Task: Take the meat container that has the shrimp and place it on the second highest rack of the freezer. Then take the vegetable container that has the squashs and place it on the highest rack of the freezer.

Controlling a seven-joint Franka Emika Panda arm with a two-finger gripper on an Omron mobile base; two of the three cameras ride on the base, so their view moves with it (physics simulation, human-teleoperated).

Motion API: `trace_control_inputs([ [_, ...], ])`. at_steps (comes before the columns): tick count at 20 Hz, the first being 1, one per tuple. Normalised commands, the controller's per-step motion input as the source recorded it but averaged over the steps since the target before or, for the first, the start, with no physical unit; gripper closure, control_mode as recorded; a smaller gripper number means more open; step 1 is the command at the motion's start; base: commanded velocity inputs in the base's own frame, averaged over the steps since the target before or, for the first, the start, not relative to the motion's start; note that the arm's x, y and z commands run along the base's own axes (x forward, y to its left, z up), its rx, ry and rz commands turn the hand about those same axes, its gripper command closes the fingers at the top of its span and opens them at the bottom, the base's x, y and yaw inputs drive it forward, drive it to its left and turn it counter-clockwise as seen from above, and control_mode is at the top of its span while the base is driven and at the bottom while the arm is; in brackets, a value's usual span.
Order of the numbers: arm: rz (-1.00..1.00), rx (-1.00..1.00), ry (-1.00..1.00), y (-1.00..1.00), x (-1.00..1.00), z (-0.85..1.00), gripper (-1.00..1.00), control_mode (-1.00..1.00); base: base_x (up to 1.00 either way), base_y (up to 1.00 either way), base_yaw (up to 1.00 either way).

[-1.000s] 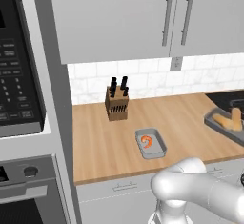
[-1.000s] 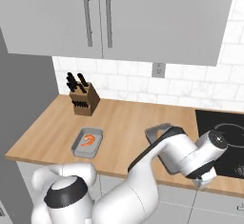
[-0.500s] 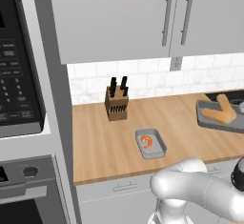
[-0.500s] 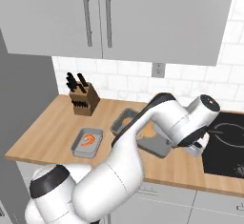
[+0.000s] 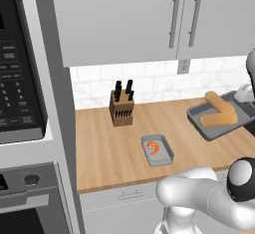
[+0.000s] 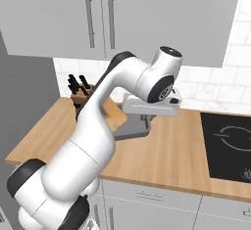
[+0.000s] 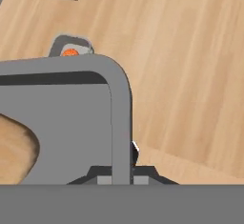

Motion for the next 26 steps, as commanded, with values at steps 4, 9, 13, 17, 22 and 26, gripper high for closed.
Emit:
trace_control_inputs([
  [4, 0.24, -0.12, -0.10, 1.00, 0.00, 0.79, 1.00, -1.00, 0.00, 0.00, 0.00],
  [9, 0.13, 0.00, -0.09, 0.89, -0.12, 0.51, 1.00, -1.00, 0.00, 0.00, 0.00],
  [13, 0.06, 0.01, -0.02, 0.50, -0.21, 0.17, 1.00, -1.00, 0.00, 0.00, 0.00],
  [17, 0.00, 0.00, 0.00, 0.06, -0.01, 0.00, 1.00, -1.00, 0.00, 0.00, 0.00],
  [22, 0.00, 0.00, 0.00, 0.00, 0.00, 0.00, 1.00, 1.00, -0.22, 0.01, -0.01],
  [26, 0.00, 0.00, 0.00, 0.00, 0.00, 0.00, 1.00, 1.00, -0.73, 0.00, -0.06],
])
